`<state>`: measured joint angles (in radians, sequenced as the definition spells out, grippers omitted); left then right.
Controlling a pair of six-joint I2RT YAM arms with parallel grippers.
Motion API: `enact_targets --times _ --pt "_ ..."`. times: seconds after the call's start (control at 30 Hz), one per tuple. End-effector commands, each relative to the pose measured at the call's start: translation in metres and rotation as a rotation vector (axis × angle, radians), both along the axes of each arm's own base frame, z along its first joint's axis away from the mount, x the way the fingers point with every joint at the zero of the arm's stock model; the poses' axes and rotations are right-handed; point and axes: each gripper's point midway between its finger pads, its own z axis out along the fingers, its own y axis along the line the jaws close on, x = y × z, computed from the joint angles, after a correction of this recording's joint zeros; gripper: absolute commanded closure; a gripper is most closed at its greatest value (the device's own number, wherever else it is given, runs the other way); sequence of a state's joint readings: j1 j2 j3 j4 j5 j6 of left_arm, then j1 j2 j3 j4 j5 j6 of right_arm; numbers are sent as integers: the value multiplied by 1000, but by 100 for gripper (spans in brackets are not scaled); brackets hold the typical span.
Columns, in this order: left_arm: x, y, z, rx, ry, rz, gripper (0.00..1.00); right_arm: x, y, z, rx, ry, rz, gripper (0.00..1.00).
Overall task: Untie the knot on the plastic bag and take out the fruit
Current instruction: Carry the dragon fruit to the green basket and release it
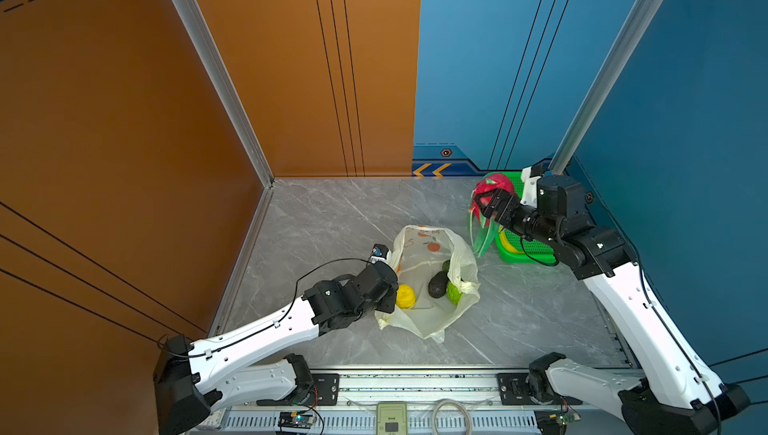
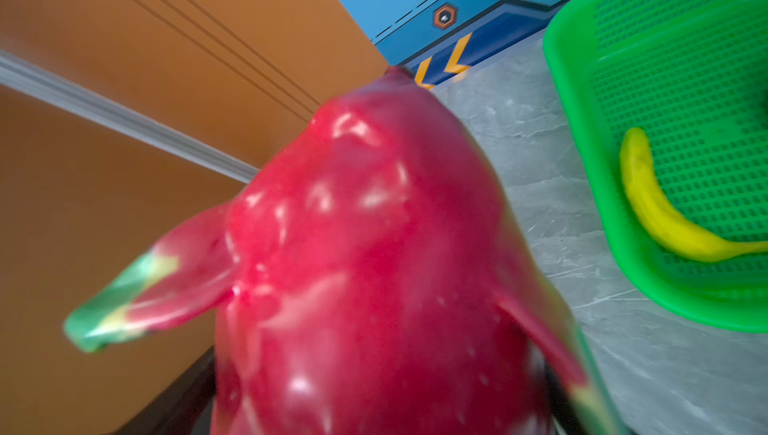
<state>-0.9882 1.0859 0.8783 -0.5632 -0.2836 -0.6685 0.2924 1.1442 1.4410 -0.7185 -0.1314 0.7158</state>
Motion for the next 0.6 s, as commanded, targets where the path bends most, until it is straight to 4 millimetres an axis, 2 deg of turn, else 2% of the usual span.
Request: enact_targets --times 0.0,0.13,0.27,0.57 --pt "-1 -1 7 5 -1 -22 100 3 -22 30 13 -91 18 36" --pt "-1 -2 7 3 1 -28 100 28 -57 15 -42 -64 -50 35" --pt "-2 -2 8 -1 2 -34 100 56 -91 -9 -115 -19 -118 34" --pt "-6 -4 12 -11 -6 -41 100 127 -147 -83 -292 123 -168 34"
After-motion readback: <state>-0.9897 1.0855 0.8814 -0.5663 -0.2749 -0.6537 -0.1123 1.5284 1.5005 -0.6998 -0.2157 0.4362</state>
